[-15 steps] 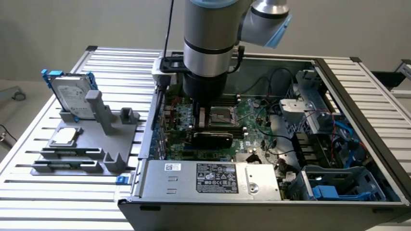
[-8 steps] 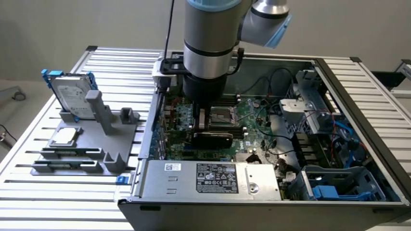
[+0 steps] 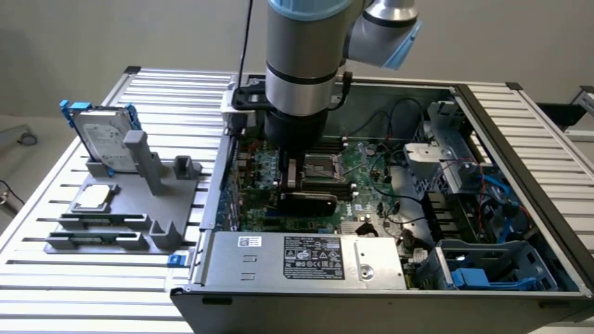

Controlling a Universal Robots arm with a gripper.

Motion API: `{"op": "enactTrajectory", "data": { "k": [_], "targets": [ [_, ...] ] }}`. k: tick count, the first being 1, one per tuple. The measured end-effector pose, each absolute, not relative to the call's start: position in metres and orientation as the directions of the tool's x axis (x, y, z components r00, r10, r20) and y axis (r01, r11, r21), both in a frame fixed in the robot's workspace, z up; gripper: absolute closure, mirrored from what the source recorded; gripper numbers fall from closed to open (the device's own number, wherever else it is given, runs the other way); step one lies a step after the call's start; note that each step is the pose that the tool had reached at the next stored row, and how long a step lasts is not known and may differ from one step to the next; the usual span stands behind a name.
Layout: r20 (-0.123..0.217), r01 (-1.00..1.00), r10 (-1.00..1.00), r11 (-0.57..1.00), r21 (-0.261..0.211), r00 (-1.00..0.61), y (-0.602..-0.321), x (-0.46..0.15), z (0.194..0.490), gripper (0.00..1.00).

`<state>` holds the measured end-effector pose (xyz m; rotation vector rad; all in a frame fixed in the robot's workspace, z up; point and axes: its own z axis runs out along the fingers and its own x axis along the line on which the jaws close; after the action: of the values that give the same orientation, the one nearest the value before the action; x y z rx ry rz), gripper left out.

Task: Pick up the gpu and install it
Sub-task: 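Press down on the gpu until it lock into place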

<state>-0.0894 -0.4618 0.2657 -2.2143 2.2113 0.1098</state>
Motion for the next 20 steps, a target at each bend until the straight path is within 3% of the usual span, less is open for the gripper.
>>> {"op": "enactTrajectory", "data": {
  "k": [20],
  "targets": [
    [-0.057, -0.998, -0.998, -0.003, 0.057, -0.001, -0.462, -0.105, 0.283, 0.89]
  ]
}}
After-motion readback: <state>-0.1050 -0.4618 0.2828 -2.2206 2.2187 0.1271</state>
